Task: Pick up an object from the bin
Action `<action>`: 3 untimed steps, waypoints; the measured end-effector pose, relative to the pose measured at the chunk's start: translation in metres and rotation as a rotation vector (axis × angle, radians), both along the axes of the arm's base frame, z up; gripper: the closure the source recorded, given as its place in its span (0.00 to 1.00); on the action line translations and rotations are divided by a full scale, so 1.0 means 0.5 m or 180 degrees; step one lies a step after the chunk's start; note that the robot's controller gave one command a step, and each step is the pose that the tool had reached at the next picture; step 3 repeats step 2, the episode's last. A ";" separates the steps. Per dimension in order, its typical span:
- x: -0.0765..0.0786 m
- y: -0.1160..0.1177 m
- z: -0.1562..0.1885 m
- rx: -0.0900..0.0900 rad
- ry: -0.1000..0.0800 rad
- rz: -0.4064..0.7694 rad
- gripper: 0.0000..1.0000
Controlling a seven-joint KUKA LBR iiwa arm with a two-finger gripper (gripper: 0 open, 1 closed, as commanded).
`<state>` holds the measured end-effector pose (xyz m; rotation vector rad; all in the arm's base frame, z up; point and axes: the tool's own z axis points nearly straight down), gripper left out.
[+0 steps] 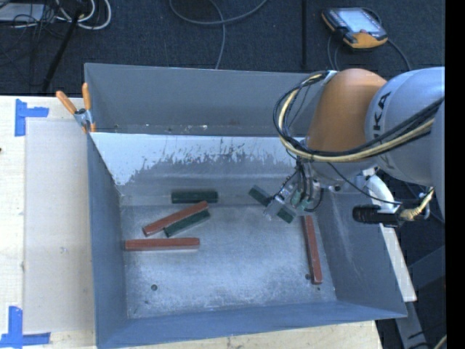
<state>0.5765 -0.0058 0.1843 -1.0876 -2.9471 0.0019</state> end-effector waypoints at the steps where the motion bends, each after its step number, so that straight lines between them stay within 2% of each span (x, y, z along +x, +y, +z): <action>1: 0.000 0.000 0.000 0.0000 0.0002 0.0003 1.00; 2: 0.014 -0.048 0.073 0.0005 0.0012 0.0013 1.00; 3: 0.014 -0.048 0.073 0.0005 0.0012 0.0013 1.00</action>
Offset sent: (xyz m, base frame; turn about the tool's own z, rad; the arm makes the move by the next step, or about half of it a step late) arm 0.0119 -0.0393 0.0591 -0.0044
